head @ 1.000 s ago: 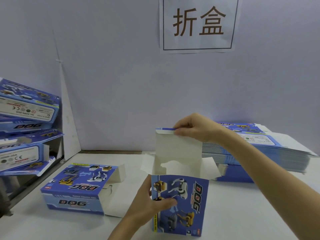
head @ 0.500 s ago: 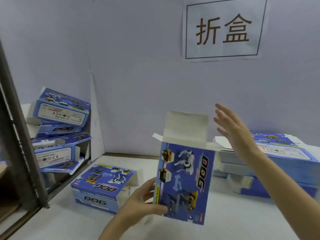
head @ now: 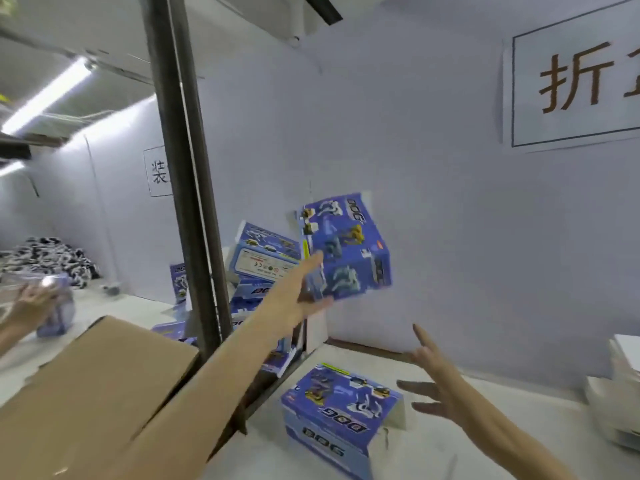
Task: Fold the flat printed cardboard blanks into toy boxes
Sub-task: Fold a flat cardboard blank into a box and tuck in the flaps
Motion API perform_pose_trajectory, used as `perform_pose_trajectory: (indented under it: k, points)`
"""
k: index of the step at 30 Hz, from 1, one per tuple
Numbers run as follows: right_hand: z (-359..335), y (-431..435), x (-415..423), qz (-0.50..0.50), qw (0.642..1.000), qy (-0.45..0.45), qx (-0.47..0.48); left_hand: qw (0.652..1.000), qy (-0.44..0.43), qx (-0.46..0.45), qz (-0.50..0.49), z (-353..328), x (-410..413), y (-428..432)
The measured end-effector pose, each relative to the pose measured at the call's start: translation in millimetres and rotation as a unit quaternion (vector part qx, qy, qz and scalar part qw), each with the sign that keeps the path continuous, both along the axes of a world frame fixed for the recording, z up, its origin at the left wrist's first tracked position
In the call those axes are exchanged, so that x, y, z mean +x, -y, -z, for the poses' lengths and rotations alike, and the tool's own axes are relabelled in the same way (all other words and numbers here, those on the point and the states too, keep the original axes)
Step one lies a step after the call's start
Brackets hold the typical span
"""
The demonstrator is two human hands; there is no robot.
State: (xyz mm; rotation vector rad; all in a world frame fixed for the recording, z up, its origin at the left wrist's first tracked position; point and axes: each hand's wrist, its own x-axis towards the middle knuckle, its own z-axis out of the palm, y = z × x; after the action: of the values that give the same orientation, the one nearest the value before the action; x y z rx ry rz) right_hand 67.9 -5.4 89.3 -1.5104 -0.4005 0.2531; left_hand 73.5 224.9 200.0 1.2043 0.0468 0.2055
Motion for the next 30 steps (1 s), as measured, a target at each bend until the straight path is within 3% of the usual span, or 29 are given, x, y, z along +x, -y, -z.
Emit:
perform_pose_trajectory:
  k: [3,4,6,7,9,10,11,12,15,18,20,22,25,30]
  points:
    - [2.6,-19.3,5.0,-0.022,1.000,0.008,-0.020,0.994,0.064,-0.067,-0.059,-65.9,44.8,-18.3]
    - [4.0,-23.7,7.4,-0.024,0.999,0.013,-0.043,0.996,0.056,-0.022,-0.067,-66.9,55.0,-20.7]
    - [15.2,-24.6,14.1,0.012,0.985,0.067,-0.159,0.977,0.007,0.210,-0.044,-30.5,72.7,-19.7]
    - [21.9,-22.9,17.5,0.041,0.968,0.098,-0.229,0.946,-0.061,0.317,-0.012,-1.6,77.5,-16.0]
    - [34.9,-22.4,19.7,0.095,0.920,0.118,-0.362,0.836,-0.197,0.512,0.003,67.4,86.7,-21.5]
    - [38.6,-25.0,18.5,0.102,0.903,0.101,-0.404,0.773,-0.238,0.587,-0.017,98.4,82.5,-28.1]
    - [41.4,-26.9,14.9,0.092,0.897,0.074,-0.426,0.736,-0.265,0.622,-0.028,119.6,74.1,-33.0]
    - [45.3,-29.1,11.6,0.068,0.904,0.041,-0.419,0.736,-0.284,0.614,-0.027,136.3,65.3,-38.3]
    - [64.5,-39.4,4.9,-0.035,0.942,0.011,-0.332,0.816,-0.303,0.493,0.000,161.8,51.0,-38.4]
    - [76.3,-44.6,2.5,0.056,0.969,0.089,-0.222,0.896,-0.321,0.304,0.033,161.6,40.9,-36.5]
    - [72.0,-37.0,3.8,0.140,0.979,0.100,-0.109,0.929,-0.316,0.182,0.058,161.8,32.6,-41.0]
    - [62.0,-24.1,5.1,0.129,0.984,0.115,-0.039,0.945,-0.297,0.098,0.093,166.8,26.2,-48.4]
    - [50.8,-11.3,4.2,0.075,0.988,0.129,-0.029,0.951,-0.274,0.027,0.142,169.2,20.8,-54.4]
    - [49.2,-3.8,12.8,0.129,0.983,0.124,-0.050,0.984,-0.171,-0.022,0.054,107.4,25.7,-61.4]
